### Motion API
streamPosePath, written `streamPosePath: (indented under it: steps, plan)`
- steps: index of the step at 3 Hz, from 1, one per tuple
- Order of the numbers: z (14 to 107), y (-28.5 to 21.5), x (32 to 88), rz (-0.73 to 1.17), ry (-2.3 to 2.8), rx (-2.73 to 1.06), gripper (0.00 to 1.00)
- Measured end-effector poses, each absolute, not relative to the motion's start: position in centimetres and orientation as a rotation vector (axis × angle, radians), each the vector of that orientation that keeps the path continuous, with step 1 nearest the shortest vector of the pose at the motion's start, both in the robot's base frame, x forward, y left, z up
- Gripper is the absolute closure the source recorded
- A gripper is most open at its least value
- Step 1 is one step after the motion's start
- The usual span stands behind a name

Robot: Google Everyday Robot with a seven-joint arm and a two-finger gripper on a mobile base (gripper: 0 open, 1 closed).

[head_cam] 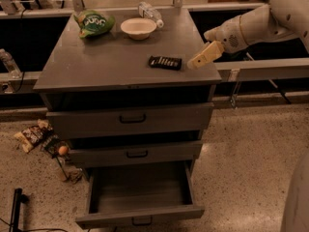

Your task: Place rxbar chocolate into bottom drawer

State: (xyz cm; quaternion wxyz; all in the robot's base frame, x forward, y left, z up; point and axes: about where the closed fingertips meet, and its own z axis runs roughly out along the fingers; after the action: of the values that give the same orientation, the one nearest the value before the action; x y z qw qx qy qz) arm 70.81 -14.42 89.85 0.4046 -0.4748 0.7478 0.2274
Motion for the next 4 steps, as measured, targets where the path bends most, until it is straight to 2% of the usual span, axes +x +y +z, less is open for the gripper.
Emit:
streamPosePath:
  steps: [2,4]
  plan:
    - [87.8,-9.8,74.8,0.539,1.800,-1.328,0.00]
    - [84.7,-7.5,77.6,0.617,1.805,-1.284,0.00]
